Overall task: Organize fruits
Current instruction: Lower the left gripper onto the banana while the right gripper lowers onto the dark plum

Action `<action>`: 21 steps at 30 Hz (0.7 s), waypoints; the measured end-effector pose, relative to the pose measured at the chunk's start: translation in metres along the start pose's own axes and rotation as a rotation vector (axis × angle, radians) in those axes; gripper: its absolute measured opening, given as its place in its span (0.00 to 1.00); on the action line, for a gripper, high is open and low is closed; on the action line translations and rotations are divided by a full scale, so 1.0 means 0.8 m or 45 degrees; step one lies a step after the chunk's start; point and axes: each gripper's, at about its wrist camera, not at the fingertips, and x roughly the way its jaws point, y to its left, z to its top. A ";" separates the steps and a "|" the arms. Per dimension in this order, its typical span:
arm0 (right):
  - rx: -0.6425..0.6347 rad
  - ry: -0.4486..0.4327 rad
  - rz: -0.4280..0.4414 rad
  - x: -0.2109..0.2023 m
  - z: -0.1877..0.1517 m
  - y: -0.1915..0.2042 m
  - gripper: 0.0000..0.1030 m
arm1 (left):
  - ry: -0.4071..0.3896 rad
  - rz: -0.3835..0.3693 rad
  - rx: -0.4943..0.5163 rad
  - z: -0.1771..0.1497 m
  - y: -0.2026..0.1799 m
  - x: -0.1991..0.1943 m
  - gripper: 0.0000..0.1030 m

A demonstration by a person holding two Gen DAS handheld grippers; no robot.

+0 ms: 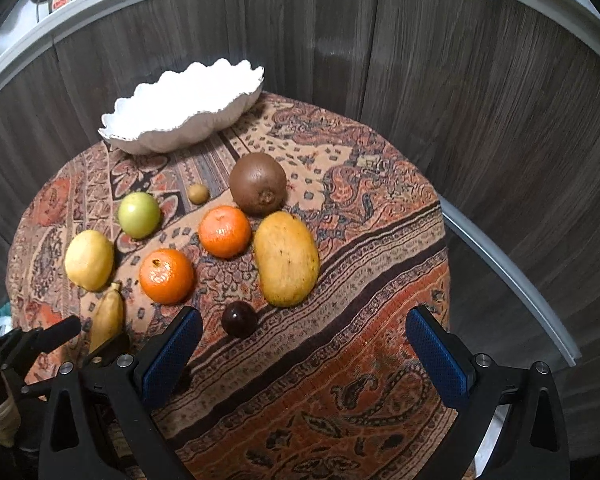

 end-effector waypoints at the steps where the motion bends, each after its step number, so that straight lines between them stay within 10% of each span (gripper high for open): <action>1: 0.002 0.006 0.001 0.003 -0.001 0.000 1.00 | 0.004 -0.002 -0.001 0.001 -0.001 0.003 0.46; 21: -0.007 0.025 -0.007 0.007 -0.005 0.004 1.00 | -0.021 -0.030 -0.006 -0.002 0.003 0.002 0.30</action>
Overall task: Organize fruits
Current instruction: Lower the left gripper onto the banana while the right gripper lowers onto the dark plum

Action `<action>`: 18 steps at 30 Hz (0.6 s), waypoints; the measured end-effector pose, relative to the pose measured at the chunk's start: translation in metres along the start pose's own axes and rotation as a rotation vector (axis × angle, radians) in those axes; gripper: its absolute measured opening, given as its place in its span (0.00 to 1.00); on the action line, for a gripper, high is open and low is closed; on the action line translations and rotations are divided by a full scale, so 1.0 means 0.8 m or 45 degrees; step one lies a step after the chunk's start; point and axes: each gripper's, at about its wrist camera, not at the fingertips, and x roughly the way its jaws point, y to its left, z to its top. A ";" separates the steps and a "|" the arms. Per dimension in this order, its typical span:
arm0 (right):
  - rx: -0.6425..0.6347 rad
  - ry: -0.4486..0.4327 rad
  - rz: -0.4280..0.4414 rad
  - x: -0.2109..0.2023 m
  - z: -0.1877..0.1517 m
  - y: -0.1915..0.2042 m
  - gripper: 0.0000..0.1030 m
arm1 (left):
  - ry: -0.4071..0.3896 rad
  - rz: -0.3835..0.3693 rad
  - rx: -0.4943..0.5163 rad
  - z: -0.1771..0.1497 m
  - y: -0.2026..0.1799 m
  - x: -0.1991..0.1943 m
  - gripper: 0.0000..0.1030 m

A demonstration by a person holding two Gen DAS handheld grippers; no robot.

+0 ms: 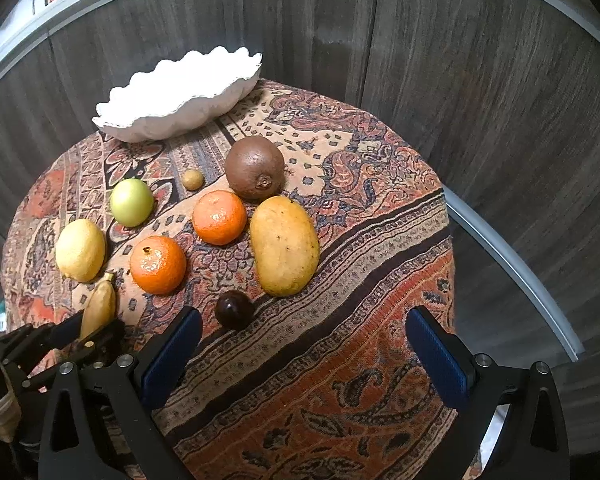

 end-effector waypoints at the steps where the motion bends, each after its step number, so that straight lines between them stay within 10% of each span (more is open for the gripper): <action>1: -0.005 -0.001 0.003 -0.001 0.000 0.002 1.00 | -0.002 0.005 -0.002 -0.002 0.003 -0.004 0.30; 8: -0.050 0.015 0.054 0.002 0.000 0.021 0.99 | -0.027 0.030 -0.015 -0.008 0.021 -0.018 0.29; 18: -0.077 0.112 0.121 0.043 0.001 0.041 0.64 | -0.039 0.003 -0.053 -0.009 0.033 -0.021 0.29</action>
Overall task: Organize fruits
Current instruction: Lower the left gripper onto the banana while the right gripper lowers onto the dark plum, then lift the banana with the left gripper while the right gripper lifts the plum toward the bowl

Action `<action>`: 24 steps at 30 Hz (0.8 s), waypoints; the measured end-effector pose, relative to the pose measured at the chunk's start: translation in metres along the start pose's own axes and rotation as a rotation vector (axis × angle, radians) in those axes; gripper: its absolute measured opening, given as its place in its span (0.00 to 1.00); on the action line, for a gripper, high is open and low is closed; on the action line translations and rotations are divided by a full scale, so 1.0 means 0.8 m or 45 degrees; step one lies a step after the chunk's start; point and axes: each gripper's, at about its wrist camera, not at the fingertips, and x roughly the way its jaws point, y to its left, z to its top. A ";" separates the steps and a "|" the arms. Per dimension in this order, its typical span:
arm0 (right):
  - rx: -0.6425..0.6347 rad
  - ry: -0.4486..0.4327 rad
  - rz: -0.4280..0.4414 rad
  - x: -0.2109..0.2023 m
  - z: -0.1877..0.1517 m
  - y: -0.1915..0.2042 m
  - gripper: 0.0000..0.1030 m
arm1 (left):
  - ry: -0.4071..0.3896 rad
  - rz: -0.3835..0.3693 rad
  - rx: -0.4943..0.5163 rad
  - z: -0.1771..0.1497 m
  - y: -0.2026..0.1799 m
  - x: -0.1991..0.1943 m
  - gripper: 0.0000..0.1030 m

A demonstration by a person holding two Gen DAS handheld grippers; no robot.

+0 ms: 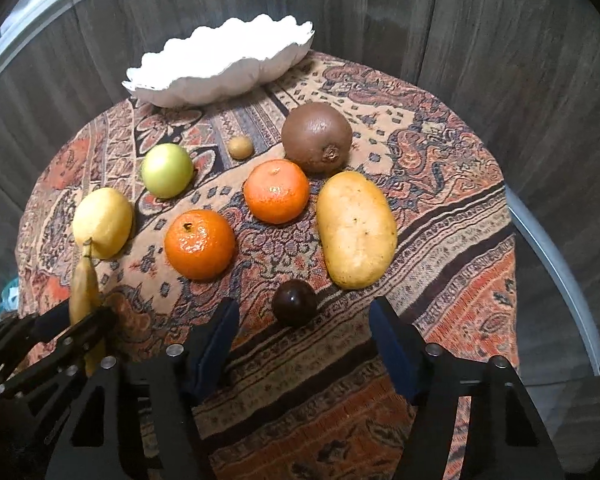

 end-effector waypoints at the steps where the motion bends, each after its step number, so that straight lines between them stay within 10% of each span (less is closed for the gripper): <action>1: 0.000 0.003 -0.003 0.002 0.001 0.000 0.63 | -0.001 -0.003 -0.001 0.000 0.001 0.000 0.29; 13: -0.016 0.042 0.023 0.024 -0.003 0.001 0.27 | -0.001 0.000 0.006 0.000 -0.003 0.002 0.29; 24: -0.027 -0.005 0.046 -0.004 0.000 0.002 0.26 | -0.020 -0.004 0.013 -0.002 -0.007 -0.022 0.29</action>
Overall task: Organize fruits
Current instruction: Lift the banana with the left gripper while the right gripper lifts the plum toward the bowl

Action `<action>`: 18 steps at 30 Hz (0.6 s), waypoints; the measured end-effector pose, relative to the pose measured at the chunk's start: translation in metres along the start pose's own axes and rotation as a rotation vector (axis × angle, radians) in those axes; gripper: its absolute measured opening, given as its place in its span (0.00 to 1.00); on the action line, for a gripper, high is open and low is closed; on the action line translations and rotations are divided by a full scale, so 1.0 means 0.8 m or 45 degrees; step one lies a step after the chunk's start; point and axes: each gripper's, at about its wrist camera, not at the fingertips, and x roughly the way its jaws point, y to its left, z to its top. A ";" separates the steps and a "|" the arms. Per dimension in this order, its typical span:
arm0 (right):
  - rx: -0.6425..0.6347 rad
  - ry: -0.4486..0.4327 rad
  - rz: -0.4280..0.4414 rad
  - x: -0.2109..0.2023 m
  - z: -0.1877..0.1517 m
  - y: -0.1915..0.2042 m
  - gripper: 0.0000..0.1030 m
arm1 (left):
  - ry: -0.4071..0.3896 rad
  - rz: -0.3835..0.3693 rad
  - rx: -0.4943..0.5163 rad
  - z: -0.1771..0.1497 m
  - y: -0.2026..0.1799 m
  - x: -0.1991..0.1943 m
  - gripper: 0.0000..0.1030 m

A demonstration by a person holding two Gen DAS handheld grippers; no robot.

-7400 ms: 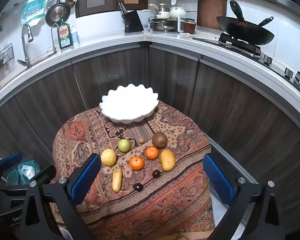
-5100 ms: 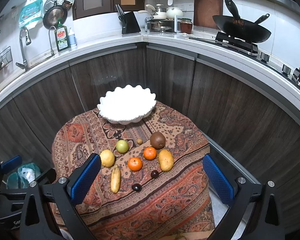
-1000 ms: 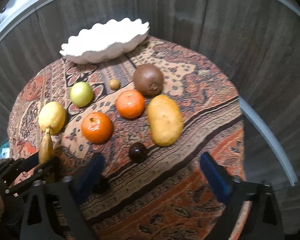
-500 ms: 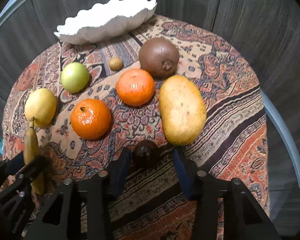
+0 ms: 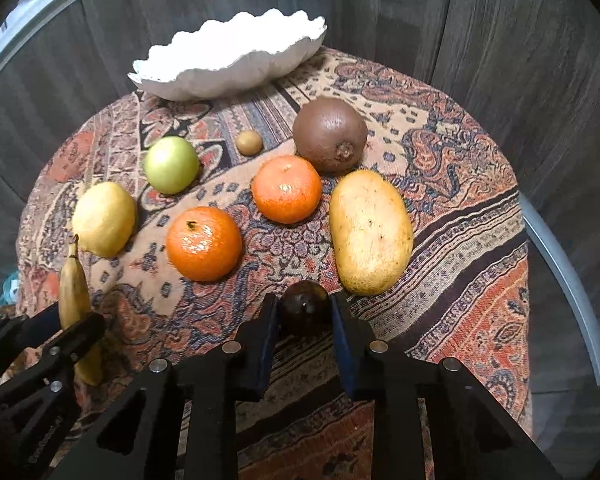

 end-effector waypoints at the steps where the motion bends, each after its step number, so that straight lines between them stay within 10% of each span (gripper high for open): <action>1: -0.001 -0.005 0.002 -0.004 0.001 0.000 0.26 | -0.004 -0.002 0.000 0.001 0.000 -0.002 0.29; 18: -0.046 -0.141 0.042 -0.075 0.051 0.023 0.26 | -0.136 -0.011 -0.044 0.059 0.020 -0.064 0.29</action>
